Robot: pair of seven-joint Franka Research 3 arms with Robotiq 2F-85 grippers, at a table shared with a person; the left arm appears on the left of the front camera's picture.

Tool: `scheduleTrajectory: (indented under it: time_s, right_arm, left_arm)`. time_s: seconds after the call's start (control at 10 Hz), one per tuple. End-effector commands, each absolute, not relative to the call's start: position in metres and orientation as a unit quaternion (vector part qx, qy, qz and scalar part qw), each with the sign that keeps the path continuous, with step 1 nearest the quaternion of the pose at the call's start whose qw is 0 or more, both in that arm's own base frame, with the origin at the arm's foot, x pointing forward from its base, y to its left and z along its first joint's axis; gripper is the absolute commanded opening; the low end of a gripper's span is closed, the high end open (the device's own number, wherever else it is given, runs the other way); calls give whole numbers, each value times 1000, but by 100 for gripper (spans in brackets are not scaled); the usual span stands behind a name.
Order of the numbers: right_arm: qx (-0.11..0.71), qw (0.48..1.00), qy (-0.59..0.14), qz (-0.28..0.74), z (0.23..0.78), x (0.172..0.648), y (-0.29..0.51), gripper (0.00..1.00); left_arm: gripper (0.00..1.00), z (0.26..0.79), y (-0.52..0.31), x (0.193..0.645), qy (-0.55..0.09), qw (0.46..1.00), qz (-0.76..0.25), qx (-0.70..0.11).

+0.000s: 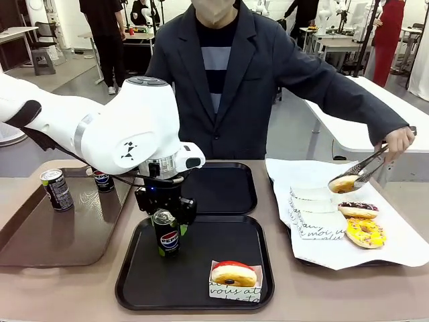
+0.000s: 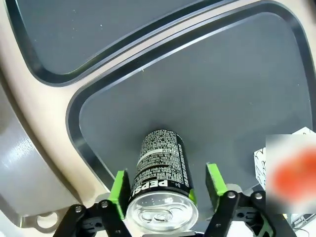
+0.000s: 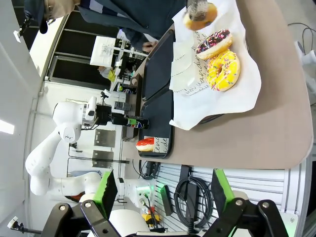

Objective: Set up donuts and drinks on trays.
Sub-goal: Pick up one Pepsi coke and place it on the Flat Tray.

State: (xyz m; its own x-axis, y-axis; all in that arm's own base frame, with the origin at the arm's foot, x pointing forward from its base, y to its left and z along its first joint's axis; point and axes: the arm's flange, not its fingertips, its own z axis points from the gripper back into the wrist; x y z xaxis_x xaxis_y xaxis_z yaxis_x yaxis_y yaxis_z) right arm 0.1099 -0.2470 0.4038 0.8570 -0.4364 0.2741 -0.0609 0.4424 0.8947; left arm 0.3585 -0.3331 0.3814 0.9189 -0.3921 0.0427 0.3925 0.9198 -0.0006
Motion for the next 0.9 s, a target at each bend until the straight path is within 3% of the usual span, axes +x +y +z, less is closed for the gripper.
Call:
scheduleTrajectory:
  time_s: [0.0,0.8]
  right_arm:
    - [519,809,-252,-111,403,100,-249,100]
    - [519,809,-252,-111,403,100,-249,100]
  left_arm:
    - [100,390,-333,358,-32,981,-192,-1]
    - [100,453,-293,323,-28,983,-181,2]
